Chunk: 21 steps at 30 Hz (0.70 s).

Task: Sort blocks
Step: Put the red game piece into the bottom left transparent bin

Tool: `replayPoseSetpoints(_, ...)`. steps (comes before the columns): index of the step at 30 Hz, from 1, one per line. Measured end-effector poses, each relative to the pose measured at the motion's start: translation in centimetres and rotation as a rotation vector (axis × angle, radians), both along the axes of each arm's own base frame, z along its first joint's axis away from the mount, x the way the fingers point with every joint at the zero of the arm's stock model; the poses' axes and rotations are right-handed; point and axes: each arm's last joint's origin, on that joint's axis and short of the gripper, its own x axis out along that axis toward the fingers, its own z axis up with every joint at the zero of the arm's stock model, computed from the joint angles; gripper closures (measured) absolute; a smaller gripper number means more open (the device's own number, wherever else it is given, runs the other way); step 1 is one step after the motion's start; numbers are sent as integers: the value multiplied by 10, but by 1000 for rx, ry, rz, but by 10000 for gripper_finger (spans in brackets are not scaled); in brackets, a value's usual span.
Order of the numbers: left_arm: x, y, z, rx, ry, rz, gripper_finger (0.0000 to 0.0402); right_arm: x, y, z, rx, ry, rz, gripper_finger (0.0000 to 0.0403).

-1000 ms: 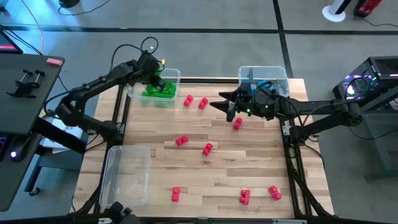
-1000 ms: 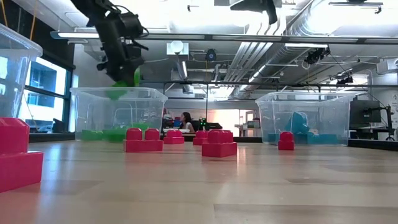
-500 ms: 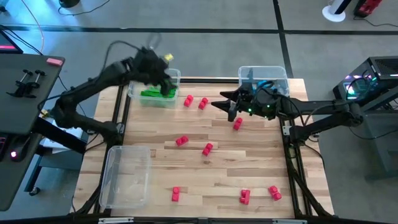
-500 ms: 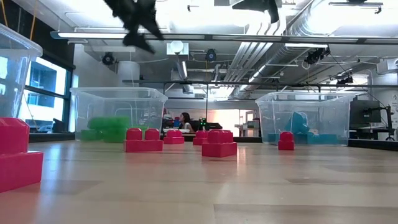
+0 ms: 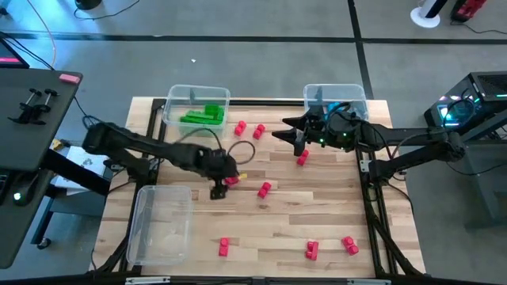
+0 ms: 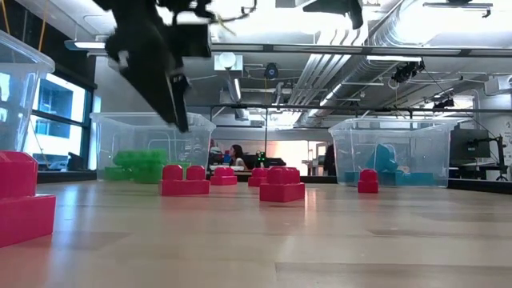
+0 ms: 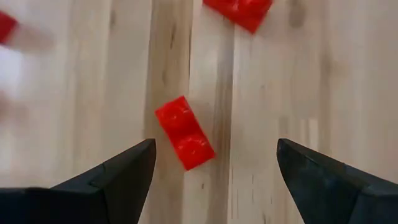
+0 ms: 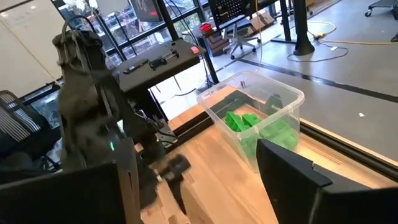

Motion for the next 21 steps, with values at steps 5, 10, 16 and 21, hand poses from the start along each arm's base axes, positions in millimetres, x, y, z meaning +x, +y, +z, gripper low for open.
replayPoseSetpoints(5, 18, 0, -29, 40, 54, 102, 82, 0, -3, 0, 5, 1, 1, 199)
replayPoseSetpoints(10, 30, 0, -56, 15, 124, 108, 82, 0, -5, -1, 5, 8, 2, 199)
replayPoseSetpoints(16, 32, 1, -79, 7, 216, 134, 104, -1, -5, -3, 7, 36, 2, 199)
replayPoseSetpoints(21, 31, 3, -77, -31, 220, 166, 259, -1, -5, -5, 15, 53, 0, 199)
